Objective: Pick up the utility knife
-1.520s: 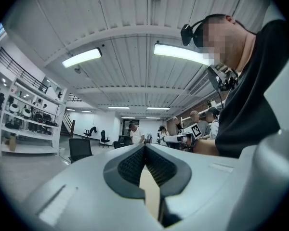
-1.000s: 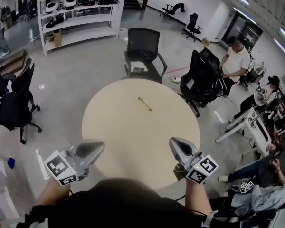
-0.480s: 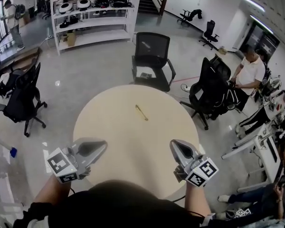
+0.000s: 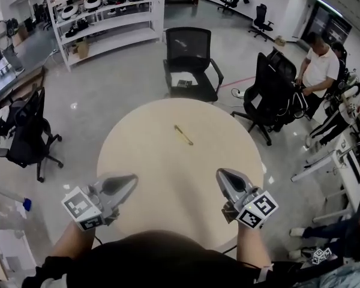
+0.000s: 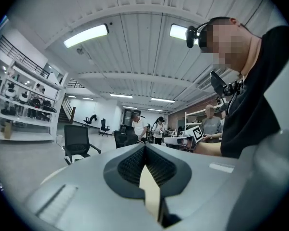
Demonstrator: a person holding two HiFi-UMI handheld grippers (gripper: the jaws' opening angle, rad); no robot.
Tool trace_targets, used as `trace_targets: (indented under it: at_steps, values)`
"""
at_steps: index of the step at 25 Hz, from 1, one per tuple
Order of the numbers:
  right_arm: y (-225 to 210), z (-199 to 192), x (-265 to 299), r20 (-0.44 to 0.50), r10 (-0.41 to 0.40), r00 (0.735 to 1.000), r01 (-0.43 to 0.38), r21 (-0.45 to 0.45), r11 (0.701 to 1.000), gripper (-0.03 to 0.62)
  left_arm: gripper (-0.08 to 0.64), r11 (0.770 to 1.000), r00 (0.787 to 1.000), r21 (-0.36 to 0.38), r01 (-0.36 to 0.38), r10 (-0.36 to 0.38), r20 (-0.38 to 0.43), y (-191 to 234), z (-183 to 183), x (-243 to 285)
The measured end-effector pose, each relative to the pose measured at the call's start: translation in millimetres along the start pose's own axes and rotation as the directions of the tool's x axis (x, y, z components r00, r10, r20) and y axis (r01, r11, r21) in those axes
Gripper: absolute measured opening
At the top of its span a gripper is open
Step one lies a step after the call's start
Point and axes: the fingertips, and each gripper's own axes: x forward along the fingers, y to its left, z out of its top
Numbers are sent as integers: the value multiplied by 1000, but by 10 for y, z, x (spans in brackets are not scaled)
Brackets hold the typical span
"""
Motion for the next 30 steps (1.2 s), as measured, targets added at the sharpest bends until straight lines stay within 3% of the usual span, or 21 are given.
trace_targets:
  at_steps: [7, 17, 23, 30]
  values:
    - [-48, 101, 272, -49, -58, 997, 55, -57, 997, 15, -6, 998, 998, 32, 54, -56, 34, 298, 76, 156]
    - [-588, 125, 505, -76, -97, 992, 88, -118, 989, 37, -6, 999, 1000, 31, 22, -23, 11, 609, -51, 412]
    - [-1012, -55, 798, -111, -109, 988, 96, -116, 989, 86, -6, 1000, 1000, -16, -1, 0, -29, 932, -221, 652]
    - [-1612, -534, 1367, -195, -105, 975, 84, -110, 990, 118, -6, 999, 997, -52, -12, 8, -74, 1502, -609, 1107]
